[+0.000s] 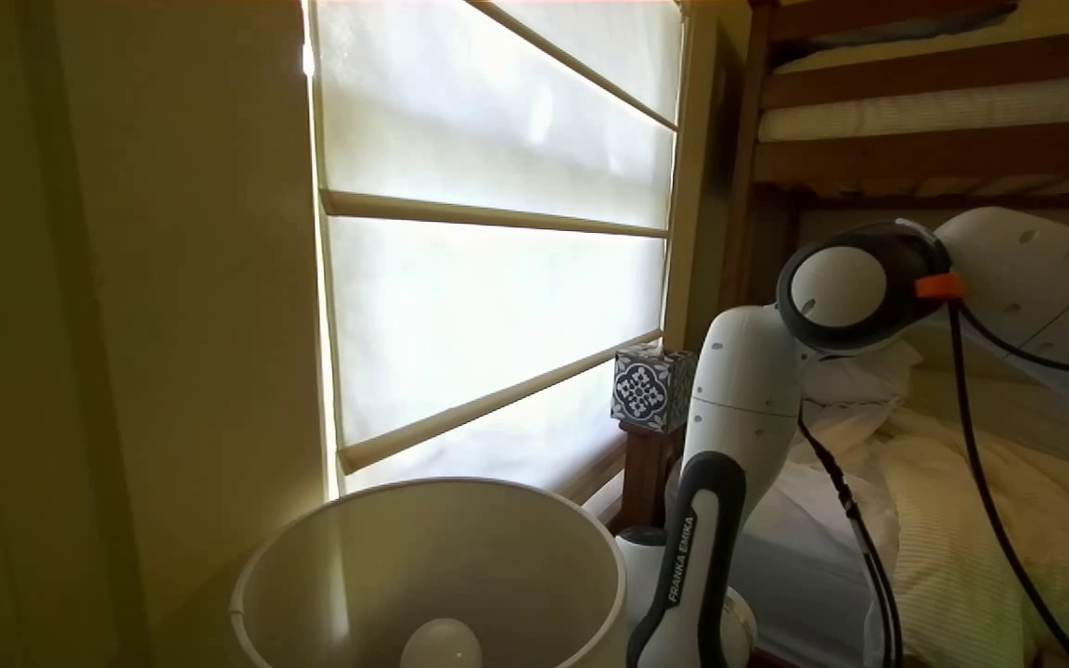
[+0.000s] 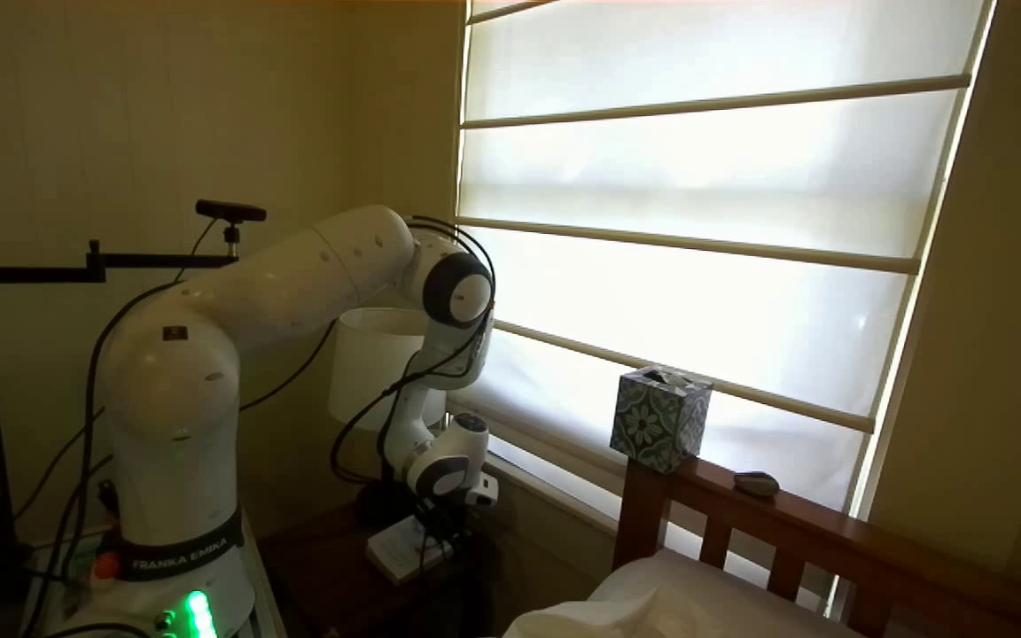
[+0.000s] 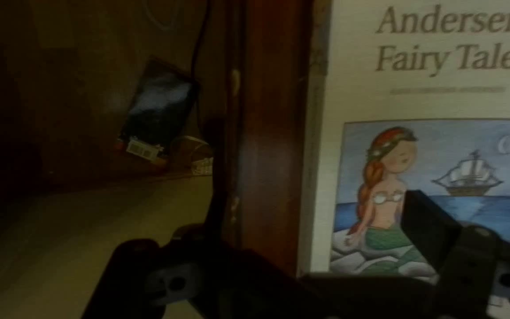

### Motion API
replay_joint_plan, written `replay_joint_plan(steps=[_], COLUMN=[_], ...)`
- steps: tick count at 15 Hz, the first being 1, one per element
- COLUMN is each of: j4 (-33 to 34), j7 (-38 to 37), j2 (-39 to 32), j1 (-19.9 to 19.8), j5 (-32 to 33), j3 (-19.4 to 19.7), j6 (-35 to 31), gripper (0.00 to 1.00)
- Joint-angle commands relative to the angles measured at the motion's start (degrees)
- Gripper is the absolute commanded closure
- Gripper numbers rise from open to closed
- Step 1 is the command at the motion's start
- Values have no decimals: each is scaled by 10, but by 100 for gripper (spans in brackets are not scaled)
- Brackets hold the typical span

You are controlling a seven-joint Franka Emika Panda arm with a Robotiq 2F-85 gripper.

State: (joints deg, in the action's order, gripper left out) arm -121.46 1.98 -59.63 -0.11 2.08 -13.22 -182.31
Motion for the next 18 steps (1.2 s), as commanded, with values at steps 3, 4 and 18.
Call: replay_joint_plan(steps=[3,4,18], j4=[-23,-19,84], j7=[45,41,124], j2=[-3,-2,-74], j1=[-54,-36,-49], j5=[21,16,39], j3=[-50,-34,-51], j6=[14,14,90], gripper=[0,0,11])
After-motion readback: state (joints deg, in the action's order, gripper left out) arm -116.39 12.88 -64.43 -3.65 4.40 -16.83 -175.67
